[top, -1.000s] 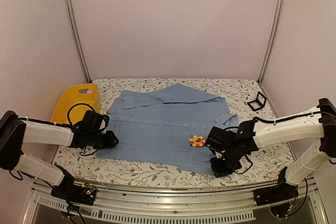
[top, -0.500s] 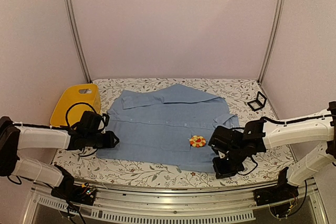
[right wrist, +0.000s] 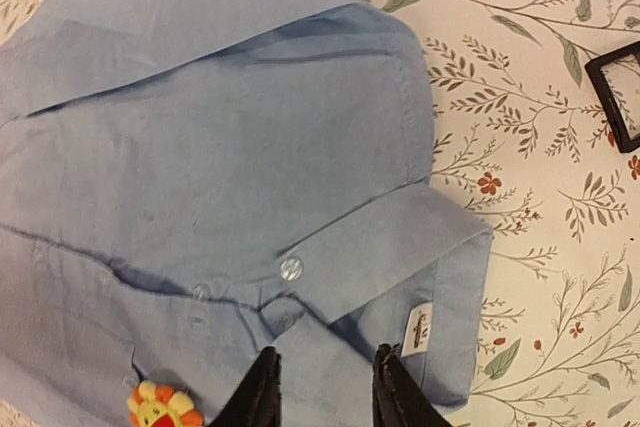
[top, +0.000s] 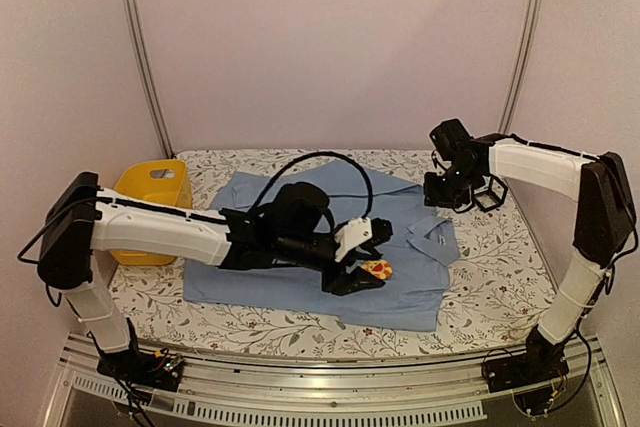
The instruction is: Pin the brooch onto the clothing
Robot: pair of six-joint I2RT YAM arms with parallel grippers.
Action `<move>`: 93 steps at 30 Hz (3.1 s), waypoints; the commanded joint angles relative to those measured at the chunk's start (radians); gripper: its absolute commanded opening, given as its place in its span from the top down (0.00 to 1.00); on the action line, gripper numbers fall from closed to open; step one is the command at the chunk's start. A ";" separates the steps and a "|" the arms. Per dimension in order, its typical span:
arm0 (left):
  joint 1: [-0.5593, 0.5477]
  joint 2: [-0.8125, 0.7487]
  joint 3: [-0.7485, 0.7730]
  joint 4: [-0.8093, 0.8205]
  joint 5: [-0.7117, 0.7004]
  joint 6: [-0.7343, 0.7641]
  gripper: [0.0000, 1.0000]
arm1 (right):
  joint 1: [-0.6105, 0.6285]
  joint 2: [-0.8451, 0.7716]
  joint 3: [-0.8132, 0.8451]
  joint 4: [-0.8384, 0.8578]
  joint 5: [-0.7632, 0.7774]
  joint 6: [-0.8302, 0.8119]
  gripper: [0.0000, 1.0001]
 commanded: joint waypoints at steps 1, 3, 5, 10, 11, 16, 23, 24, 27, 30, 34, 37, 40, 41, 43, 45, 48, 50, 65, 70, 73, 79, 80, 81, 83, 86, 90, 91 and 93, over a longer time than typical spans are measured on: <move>-0.124 0.223 0.178 -0.204 0.022 0.281 0.38 | -0.088 0.204 0.139 0.086 0.075 -0.221 0.60; -0.162 0.281 0.221 -0.188 -0.040 0.319 0.37 | -0.131 0.292 0.201 0.094 0.081 -0.260 0.56; -0.178 0.314 0.242 -0.158 -0.071 0.331 0.37 | -0.153 0.371 0.261 0.115 0.059 -0.286 0.53; -0.189 0.370 0.266 -0.090 -0.151 0.329 0.37 | -0.185 0.507 0.357 0.175 -0.007 -0.358 0.48; -0.193 0.387 0.274 -0.091 -0.160 0.335 0.37 | -0.189 0.533 0.376 0.169 -0.010 -0.360 0.48; -0.225 0.479 0.325 -0.126 -0.229 0.349 0.41 | -0.189 0.655 0.421 0.152 -0.005 -0.347 0.52; -0.226 0.492 0.345 -0.158 -0.162 0.366 0.77 | -0.193 0.687 0.445 0.172 -0.033 -0.336 0.94; -0.225 0.493 0.344 -0.166 -0.149 0.363 0.85 | -0.198 0.689 0.459 0.178 -0.020 -0.335 0.98; -0.216 0.495 0.341 -0.169 -0.113 0.357 1.00 | -0.219 0.693 0.483 0.213 -0.074 -0.332 1.00; -0.216 0.495 0.341 -0.168 -0.086 0.365 1.00 | -0.233 0.697 0.503 0.244 -0.127 -0.321 1.00; -0.215 0.507 0.361 -0.192 -0.036 0.392 1.00 | -0.234 0.721 0.556 0.257 -0.150 -0.312 1.00; -0.214 0.526 0.387 -0.222 0.005 0.431 1.00 | -0.236 0.753 0.593 0.255 -0.154 -0.303 1.00; -0.202 0.536 0.405 -0.239 0.033 0.425 1.00 | -0.235 0.758 0.592 0.253 -0.173 -0.294 1.00; -0.196 0.537 0.406 -0.239 0.040 0.416 0.99 | -0.236 0.757 0.590 0.251 -0.174 -0.294 1.00; -0.192 0.533 0.401 -0.233 0.040 0.405 0.84 | -0.235 0.747 0.582 0.248 -0.171 -0.297 0.95; -0.192 0.525 0.393 -0.228 0.035 0.404 0.67 | -0.235 0.737 0.579 0.236 -0.166 -0.306 0.81; -0.189 0.482 0.375 -0.225 0.047 0.385 0.57 | -0.236 0.704 0.576 0.211 -0.136 -0.323 0.69; -0.170 0.405 0.339 -0.203 0.086 0.346 0.56 | -0.236 0.653 0.569 0.198 -0.090 -0.334 0.64; 0.227 -0.067 -0.215 0.035 -0.266 -0.291 0.58 | -0.062 -0.005 -0.110 0.256 0.084 -0.234 0.80; 0.338 -0.086 -0.320 0.032 -0.393 -0.448 0.58 | 0.121 -0.148 -0.360 0.225 0.082 -0.108 1.00; 0.384 -0.072 -0.353 0.021 -0.448 -0.506 0.58 | 0.232 -0.221 -0.511 0.225 0.068 -0.003 1.00; 0.432 -0.019 -0.407 0.036 -0.504 -0.585 0.58 | 0.330 -0.291 -0.724 0.338 -0.050 0.217 1.00; 0.437 -0.020 -0.422 0.055 -0.512 -0.595 0.57 | 0.334 -0.294 -0.748 0.354 -0.065 0.245 1.00; 0.442 -0.021 -0.436 0.073 -0.517 -0.606 0.57 | 0.334 -0.295 -0.765 0.346 -0.060 0.266 1.00; 0.451 -0.030 -0.453 0.087 -0.532 -0.626 0.57 | 0.334 -0.299 -0.774 0.284 -0.014 0.319 1.00; 0.453 -0.048 -0.472 0.092 -0.564 -0.631 0.58 | 0.336 -0.339 -0.768 0.222 0.020 0.361 1.00; 0.460 -0.073 -0.485 0.085 -0.589 -0.619 0.57 | 0.336 -0.409 -0.746 0.135 0.048 0.388 1.00; 0.460 -0.079 -0.484 0.083 -0.597 -0.613 0.57 | 0.336 -0.422 -0.735 0.122 0.050 0.388 1.00; 0.460 -0.102 -0.487 0.099 -0.593 -0.587 0.57 | 0.334 -0.448 -0.700 0.103 0.072 0.372 1.00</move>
